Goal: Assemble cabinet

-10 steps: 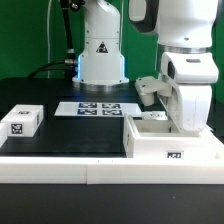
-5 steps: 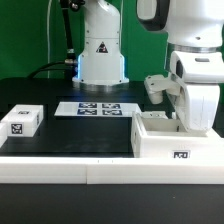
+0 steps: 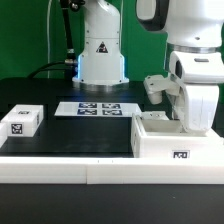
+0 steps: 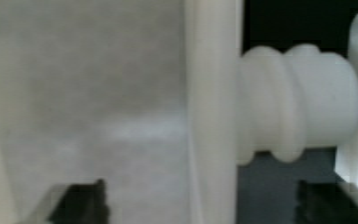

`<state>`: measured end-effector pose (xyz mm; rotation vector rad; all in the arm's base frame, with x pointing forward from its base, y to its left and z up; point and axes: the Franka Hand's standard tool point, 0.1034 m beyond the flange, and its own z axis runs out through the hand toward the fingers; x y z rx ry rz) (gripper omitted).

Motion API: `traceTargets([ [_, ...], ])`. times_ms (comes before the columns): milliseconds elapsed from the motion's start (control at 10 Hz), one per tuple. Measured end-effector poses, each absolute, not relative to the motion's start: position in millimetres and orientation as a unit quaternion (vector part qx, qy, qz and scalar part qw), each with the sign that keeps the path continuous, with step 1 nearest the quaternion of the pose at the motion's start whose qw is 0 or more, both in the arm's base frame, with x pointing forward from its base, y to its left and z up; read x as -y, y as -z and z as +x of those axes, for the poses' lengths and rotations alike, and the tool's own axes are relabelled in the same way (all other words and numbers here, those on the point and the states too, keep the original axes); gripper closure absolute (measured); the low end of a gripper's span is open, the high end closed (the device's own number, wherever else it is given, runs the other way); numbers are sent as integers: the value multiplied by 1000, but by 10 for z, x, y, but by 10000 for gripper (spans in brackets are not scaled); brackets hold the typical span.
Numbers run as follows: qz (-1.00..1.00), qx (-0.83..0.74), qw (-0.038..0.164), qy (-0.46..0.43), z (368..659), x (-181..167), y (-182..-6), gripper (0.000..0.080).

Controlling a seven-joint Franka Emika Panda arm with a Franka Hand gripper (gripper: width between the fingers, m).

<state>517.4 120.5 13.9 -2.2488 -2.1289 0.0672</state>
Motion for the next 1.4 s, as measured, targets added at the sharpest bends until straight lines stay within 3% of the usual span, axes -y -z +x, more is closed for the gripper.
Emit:
traceTargets([
  [100, -726, 687, 22, -22, 5170, -1203, -138, 117],
  [200, -725, 688, 24, -27, 5131, -1203, -134, 117],
  [300, -725, 688, 26, -28, 5110, -1203, -128, 23],
  [800, -725, 688, 25, -29, 5059, -1177, -170, 3],
  [1200, -731, 683, 5, -17, 4946, -1211, -595, 3],
  [1400, -743, 669, 0, -11, 4798, -1331, -715, 3],
])
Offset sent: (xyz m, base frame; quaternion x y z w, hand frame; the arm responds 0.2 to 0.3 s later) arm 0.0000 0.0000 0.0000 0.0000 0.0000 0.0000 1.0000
